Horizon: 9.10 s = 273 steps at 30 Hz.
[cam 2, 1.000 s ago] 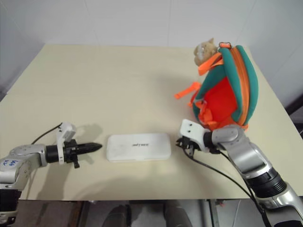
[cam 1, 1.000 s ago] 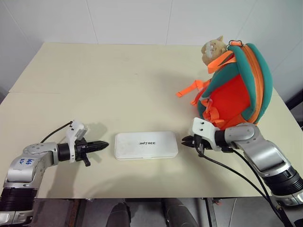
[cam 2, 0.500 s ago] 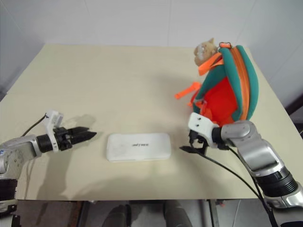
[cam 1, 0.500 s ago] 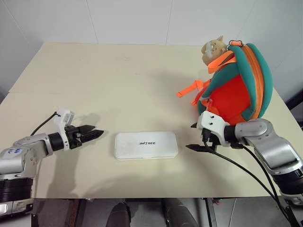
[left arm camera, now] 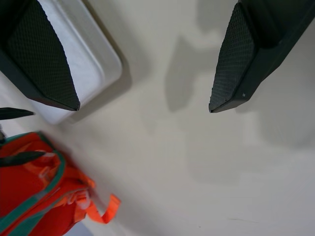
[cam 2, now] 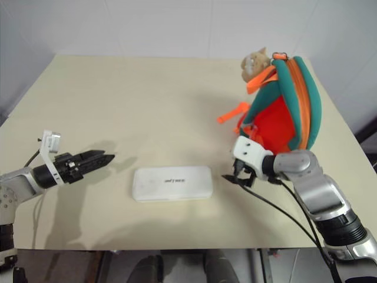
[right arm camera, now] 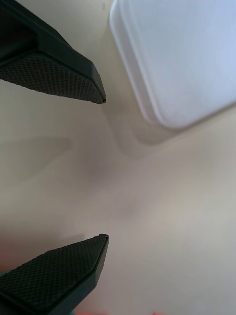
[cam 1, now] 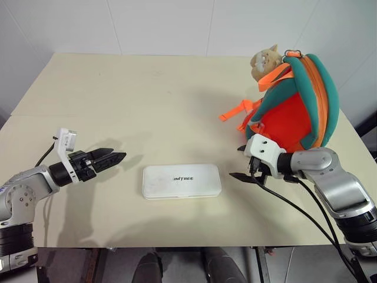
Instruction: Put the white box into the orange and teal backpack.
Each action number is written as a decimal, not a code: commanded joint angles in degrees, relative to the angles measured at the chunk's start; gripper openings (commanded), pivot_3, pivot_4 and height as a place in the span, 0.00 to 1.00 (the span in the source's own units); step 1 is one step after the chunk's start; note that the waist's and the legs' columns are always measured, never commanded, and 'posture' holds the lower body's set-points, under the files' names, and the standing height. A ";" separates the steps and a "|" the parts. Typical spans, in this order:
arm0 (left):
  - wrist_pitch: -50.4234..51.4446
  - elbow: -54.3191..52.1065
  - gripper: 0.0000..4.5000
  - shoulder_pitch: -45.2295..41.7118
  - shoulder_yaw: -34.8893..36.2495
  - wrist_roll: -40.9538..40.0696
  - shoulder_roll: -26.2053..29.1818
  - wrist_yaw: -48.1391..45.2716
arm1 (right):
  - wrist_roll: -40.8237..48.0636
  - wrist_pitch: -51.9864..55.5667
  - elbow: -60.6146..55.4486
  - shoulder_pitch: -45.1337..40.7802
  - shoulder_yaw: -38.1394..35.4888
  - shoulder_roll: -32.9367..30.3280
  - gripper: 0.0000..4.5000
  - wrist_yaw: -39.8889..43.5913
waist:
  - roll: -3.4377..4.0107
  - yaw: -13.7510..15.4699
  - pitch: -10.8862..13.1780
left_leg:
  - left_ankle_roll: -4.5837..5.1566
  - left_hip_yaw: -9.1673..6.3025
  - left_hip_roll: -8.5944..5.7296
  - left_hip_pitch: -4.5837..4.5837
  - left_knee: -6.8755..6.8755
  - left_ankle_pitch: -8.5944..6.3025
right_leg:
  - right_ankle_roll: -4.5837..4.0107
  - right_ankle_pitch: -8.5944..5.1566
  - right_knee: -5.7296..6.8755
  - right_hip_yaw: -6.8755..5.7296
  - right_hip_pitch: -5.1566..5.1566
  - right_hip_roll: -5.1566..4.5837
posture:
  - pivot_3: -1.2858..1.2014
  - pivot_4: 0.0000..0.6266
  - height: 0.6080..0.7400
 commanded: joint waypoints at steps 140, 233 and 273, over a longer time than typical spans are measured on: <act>32.05 22.26 0.30 -15.05 -13.63 -4.33 -3.69 -9.85 | -4.16 -11.60 3.77 0.36 1.00 9.90 1.00 0.62 | 0.02 1.38 -0.01 | -0.03 -0.06 -0.08 0.12 0.08 0.13 | 0.04 0.20 0.10 -0.01 0.10 0.02 | 0.52 0.24 1.00; 27.10 10.60 0.30 -28.08 -4.12 -15.19 2.46 -2.55 | -10.21 -18.72 30.24 -20.65 -21.97 42.59 0.65 -71.77 | 0.01 -1.87 -0.01 | -0.83 -0.08 -0.04 -0.01 -1.00 0.72 | -0.25 0.05 0.15 -0.05 -0.45 0.00 | 0.52 0.24 1.00; 13.36 25.40 0.30 -35.44 -3.40 -3.97 8.06 -5.04 | 27.46 9.62 -12.25 -8.72 -14.50 21.24 0.01 -15.91 | 0.02 -1.50 0.00 | -0.75 -0.08 -0.02 -0.04 -1.02 0.71 | -0.25 0.05 0.08 -0.07 -0.45 0.03 | 0.52 0.24 1.00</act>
